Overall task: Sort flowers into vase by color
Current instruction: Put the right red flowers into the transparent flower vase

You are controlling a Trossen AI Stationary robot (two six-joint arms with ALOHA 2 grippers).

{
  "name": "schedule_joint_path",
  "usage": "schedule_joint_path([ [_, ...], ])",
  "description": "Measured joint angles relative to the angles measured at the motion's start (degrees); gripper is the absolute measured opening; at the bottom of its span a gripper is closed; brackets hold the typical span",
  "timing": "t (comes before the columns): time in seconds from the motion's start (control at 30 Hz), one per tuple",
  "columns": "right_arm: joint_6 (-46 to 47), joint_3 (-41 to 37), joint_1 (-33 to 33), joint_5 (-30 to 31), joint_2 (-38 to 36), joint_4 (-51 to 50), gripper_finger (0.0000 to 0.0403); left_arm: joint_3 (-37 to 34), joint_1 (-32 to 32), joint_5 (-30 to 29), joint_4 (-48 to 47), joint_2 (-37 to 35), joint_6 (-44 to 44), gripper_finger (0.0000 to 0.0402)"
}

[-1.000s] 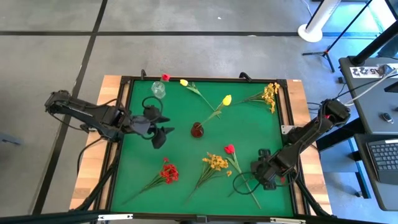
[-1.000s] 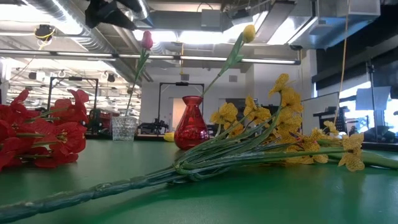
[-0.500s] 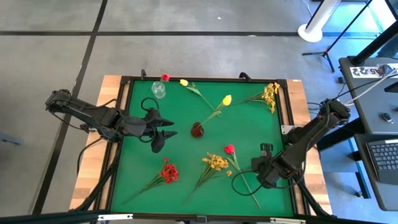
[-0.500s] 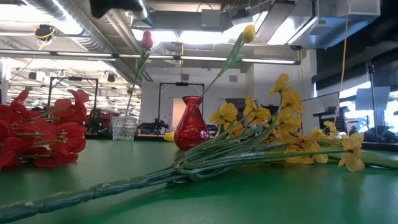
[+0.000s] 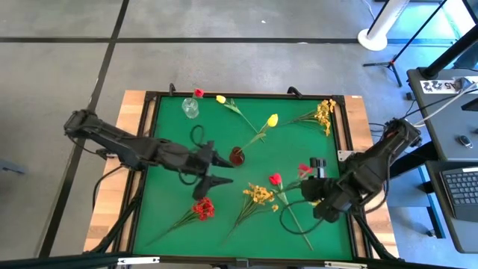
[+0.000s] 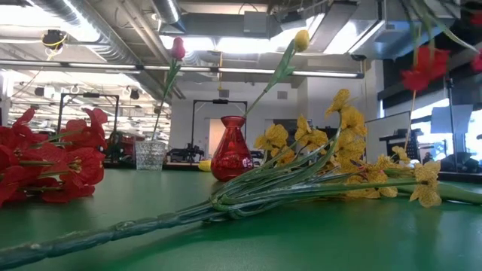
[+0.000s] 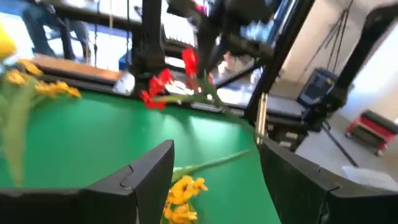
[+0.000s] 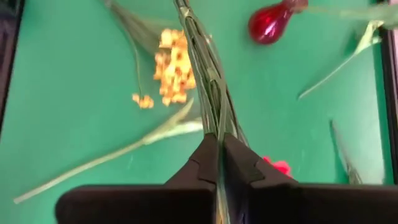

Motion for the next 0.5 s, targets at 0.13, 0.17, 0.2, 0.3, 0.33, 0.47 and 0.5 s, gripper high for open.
schedule_joint_path([
  [0.13,-6.29,0.34,-3.88,-0.26,0.14,2.55,0.0003,5.01,1.7,5.62,-0.63,4.95,-2.89,0.0234],
  [0.17,-7.42,0.34,-4.9,-0.33,0.36,2.67,0.0003,6.48,2.28,7.14,-1.22,5.88,-4.96,0.0234],
  [0.2,-8.26,0.34,-5.82,-0.36,0.47,2.76,0.0003,7.76,2.91,8.35,-1.69,6.74,-7.05,0.0234],
  [0.3,-10.86,0.34,-7.73,-0.62,1.1,3.44,0.0002,10.91,4.83,11.58,-4.06,8.93,-12.34,0.0234],
  [0.33,-12.0,0.34,-8.17,-0.61,1.32,3.67,0.0002,11.67,5.51,13.21,-4.42,9.47,-13.68,0.0234],
  [0.47,-14.96,0.34,-9.04,-0.73,2.28,5.87,0.0002,14.29,8.28,20.92,-7.09,11.6,-19.8,0.0234],
  [0.5,-15.5,0.34,-9.02,-0.74,2.47,6.25,0.0002,14.38,8.86,22.57,-7.44,12.3,-21.15,0.0234],
])
